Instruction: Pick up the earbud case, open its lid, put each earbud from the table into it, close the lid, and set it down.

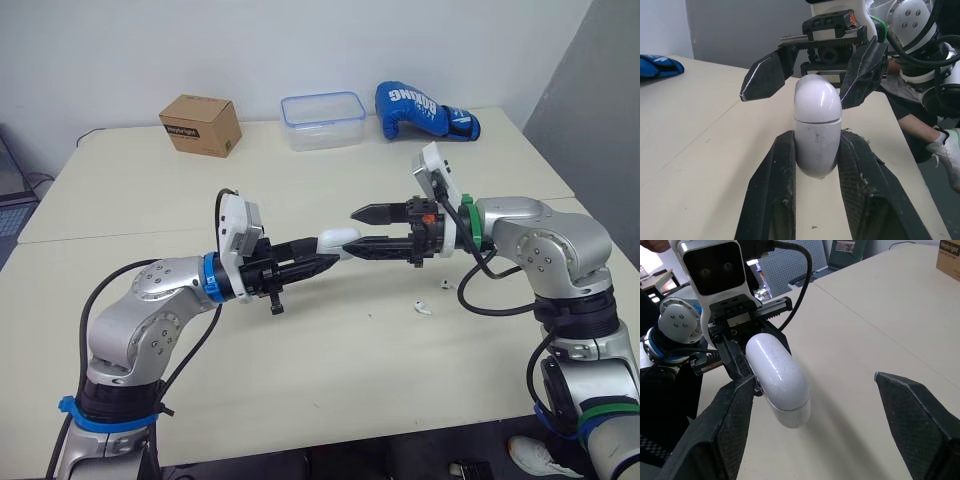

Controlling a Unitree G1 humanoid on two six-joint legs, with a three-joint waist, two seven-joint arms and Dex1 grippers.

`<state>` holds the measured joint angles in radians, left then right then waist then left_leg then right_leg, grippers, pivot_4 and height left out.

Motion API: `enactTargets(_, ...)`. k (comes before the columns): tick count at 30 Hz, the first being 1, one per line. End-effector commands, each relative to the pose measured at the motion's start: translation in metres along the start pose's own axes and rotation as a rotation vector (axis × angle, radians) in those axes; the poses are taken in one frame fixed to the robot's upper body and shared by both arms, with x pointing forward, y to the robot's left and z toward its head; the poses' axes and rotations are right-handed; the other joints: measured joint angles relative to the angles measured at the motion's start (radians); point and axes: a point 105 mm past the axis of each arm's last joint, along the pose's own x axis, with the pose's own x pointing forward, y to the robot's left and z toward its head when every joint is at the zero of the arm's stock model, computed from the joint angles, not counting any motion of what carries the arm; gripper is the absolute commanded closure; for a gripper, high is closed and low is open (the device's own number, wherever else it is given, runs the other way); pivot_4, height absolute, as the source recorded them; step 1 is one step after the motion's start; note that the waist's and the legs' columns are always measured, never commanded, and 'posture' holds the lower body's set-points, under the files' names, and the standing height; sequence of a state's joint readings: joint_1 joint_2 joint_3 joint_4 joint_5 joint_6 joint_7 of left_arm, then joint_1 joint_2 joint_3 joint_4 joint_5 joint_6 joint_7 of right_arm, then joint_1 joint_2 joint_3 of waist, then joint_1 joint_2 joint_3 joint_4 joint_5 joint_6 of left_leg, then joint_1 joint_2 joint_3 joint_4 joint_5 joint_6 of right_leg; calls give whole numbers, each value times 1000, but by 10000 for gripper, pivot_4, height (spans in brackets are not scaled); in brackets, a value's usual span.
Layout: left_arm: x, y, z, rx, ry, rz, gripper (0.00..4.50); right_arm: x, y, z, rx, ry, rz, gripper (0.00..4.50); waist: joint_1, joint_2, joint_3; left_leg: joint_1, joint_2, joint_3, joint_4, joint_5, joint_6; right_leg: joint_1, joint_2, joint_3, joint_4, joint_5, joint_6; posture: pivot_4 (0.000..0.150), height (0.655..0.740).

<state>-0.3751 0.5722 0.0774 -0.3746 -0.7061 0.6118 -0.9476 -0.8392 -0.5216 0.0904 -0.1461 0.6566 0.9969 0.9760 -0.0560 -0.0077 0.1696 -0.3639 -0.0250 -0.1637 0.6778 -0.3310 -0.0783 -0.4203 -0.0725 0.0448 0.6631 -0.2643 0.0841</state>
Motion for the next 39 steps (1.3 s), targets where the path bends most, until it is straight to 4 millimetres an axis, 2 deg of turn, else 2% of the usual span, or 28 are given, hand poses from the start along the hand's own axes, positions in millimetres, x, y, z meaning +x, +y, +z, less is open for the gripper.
enactTargets(1,0,-5,12,48,-48,-12,36889,0,-1,5,-21,-10,-11,5543,0,0,0,0,0,0,0,0,0,0,0,0,0,0,0,1500,7400)
enactTargets(9,2,-7,15,45,-63,-18,36889,0,-3,1,-6,12,-17,5543,0,0,0,0,0,0,0,0,0,0,0,0,0,0,0,1500,7400)
enactTargets(19,1,-13,13,37,-65,-28,36889,2,-15,13,9,-36,-59,5543,0,0,0,0,0,0,0,0,0,0,0,0,0,0,0,1500,7400)
enactTargets(30,2,-17,8,26,-54,-40,36889,5,-19,28,21,-93,-63,5543,0,0,0,0,0,0,0,0,0,0,0,0,0,0,0,1500,7400)
enactTargets(37,0,-12,7,32,-53,-16,36889,1,-6,31,14,-99,20,5543,0,0,0,0,0,0,0,0,0,0,0,0,0,0,0,1500,7400)
enactTargets(39,-3,-8,6,40,-51,8,36889,-2,-8,34,13,-106,7,5543,0,0,0,0,0,0,0,0,0,0,0,0,0,0,0,1500,7400)
